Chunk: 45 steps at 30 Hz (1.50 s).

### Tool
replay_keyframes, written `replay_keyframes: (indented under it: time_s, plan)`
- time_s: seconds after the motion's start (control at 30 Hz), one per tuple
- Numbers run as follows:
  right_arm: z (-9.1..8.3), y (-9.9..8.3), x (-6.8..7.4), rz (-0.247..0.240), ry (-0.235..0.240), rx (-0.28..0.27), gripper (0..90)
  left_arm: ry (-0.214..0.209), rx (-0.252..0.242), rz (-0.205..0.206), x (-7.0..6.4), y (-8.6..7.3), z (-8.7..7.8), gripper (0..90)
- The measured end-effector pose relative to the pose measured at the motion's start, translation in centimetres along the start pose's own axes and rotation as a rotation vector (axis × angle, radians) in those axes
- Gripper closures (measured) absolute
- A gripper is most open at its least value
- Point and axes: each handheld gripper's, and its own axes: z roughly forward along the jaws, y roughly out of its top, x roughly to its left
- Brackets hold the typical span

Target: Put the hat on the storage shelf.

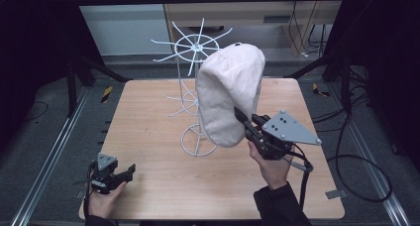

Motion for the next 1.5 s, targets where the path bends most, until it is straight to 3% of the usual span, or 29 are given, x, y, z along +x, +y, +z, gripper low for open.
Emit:
replay_keyframes:
  time_s: [0.33, 0.77, 1.17, 1.27, 1.5]
  plan:
    - [0.6, -1.1, -0.3, 0.026, -0.004, 0.047, 85.1, 0.000, 0.001, 0.000, 0.0, 0.0, 0.0, 32.0]
    - [1.2, -2.1, -0.8, 0.057, -0.036, 0.093, 77.1, 0.000, 0.002, 0.000, 0.0, 0.0, 0.1, 32.0]
    - [1.5, -2.9, -1.3, 0.077, -0.070, 0.114, 55.0, -0.001, 0.007, -0.002, 0.0, 0.0, 0.2, 32.0]
    - [1.5, -3.4, -1.7, 0.105, -0.077, 0.123, 43.0, -0.002, 0.008, -0.002, 0.0, 0.0, 0.2, 32.0]
    - [0.3, -4.7, -2.6, 0.132, -0.073, 0.141, 25.7, -0.003, 0.011, -0.004, 0.0, -0.1, 0.2, 31.9]
